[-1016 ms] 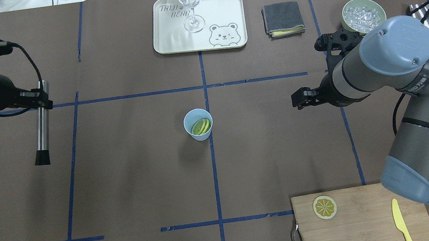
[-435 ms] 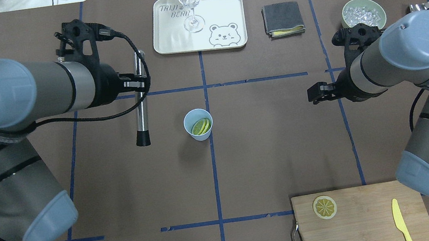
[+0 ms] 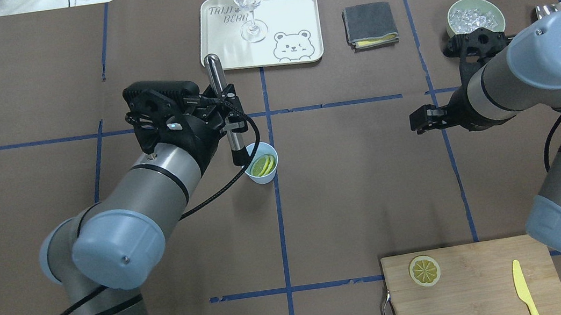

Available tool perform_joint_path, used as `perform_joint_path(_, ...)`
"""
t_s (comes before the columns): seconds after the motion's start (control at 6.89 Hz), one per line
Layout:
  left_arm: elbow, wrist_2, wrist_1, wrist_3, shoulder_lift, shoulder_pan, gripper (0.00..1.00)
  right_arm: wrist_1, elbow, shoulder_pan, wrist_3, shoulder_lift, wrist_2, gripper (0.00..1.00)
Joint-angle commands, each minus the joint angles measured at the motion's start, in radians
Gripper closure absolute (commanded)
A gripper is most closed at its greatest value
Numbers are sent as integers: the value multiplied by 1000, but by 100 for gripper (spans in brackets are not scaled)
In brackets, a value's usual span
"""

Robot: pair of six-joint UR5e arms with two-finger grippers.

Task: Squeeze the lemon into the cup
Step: 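Carry the metal rod over the cup with the left gripper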

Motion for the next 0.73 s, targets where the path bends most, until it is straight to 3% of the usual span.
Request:
perform_joint_path(0.0,132,113,-232,132,-9,45,100,0,7,4,0,-3,1,0)
perform_joint_path(0.58,226,115,-239,168,-63,51,100,-2,12,2,1,-8,1,0)
